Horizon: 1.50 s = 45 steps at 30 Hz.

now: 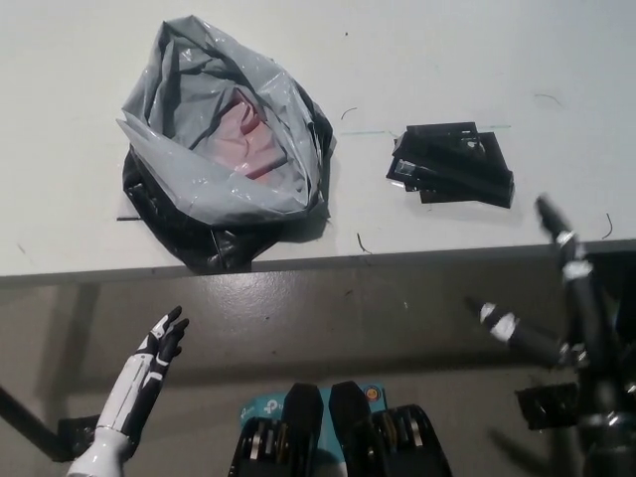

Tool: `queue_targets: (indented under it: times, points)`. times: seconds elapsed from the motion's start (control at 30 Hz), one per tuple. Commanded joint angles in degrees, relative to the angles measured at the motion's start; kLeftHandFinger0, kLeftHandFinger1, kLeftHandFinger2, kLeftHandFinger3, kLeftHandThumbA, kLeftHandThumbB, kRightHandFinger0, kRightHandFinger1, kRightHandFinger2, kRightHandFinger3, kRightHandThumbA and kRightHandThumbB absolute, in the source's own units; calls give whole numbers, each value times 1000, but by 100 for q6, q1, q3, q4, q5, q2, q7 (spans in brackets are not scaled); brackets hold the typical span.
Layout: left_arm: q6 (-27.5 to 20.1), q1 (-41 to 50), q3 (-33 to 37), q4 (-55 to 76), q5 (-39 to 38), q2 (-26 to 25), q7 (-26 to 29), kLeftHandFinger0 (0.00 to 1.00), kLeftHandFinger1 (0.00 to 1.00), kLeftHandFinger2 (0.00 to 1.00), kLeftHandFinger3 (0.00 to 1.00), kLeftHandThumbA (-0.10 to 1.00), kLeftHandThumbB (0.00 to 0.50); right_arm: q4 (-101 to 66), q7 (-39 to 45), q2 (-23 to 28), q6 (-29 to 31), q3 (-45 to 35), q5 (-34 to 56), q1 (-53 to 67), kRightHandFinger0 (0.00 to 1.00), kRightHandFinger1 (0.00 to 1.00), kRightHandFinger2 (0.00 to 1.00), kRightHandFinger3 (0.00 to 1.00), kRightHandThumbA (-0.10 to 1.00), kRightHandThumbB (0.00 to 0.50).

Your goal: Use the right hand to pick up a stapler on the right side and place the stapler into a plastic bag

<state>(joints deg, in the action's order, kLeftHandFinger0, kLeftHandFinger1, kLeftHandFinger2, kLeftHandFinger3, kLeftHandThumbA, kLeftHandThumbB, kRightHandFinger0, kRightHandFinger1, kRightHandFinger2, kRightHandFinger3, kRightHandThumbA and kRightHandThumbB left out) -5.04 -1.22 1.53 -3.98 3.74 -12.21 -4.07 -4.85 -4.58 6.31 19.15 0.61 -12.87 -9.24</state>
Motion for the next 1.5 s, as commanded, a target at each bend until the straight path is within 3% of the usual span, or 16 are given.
queue_targets:
  times: [0.0,0.03,0.07,0.1,0.13,0.4,0.53,0.67,0.73,0.97,1.07,1.47]
  points:
    - [-206,-85,11,246,33,-89,-93,1000,1000,1000,1000,1000,435,-1142,599,692,-1562,-267,-352,-1323,1000,1000,1000,1000,1000,353]
    - [-196,-86,9,254,29,-88,-93,1000,1000,1000,1000,1000,434,-1168,720,808,-1788,-263,-352,-1526,1000,1000,1000,1000,1000,359]
    - [-215,-76,9,251,21,-92,-96,1000,1000,1000,1000,1000,427,-1175,860,920,-2049,-235,-295,-1726,1000,1000,1000,1000,1000,318]
    - [-233,-76,13,237,26,-89,-92,1000,1000,1000,1000,1000,427,-1090,1021,1054,-2325,-208,-218,-2020,1000,1000,1000,1000,1000,373]
    - [-259,-76,21,221,25,-84,-92,1000,1000,1000,1000,1000,425,-857,1290,1261,-2789,-145,-105,-2537,1000,1000,1000,1000,1000,386]
    - [-183,-73,38,290,-6,-73,-116,1000,1000,1000,1000,1000,426,1410,1964,1524,-3457,415,-135,-4270,1000,1000,1000,1000,930,379]
    - [-214,-89,44,263,-36,-62,-128,1000,1000,1000,1000,1000,423,2599,2057,1499,-3289,729,-323,-4812,1000,1000,1000,1000,900,383]
    - [-300,23,32,298,-24,-81,-114,1000,1000,1000,1000,1000,404,3434,2072,1379,-3224,1109,-592,-5127,1000,1000,1000,1000,942,392]
    - [-341,87,22,305,-11,-101,-107,1000,1000,1000,1000,1000,410,4011,2086,1247,-3143,1311,-643,-5316,1000,1000,1000,1000,957,426]
    - [-303,125,32,311,-21,-60,-116,1000,1000,1000,1000,1000,422,5139,2162,1060,-2948,1810,-703,-5641,1000,1000,1000,1000,1000,428]
    - [-309,110,23,289,-25,-61,-132,1000,1000,1000,1000,1000,425,5382,2183,967,-3001,1863,-638,-5661,1000,1000,1000,1000,1000,470]
    - [-269,98,-15,336,-50,-74,-147,1000,1000,1000,1000,1000,399,6310,2184,743,-2742,2372,-963,-5603,1000,1000,1000,1000,1000,441]
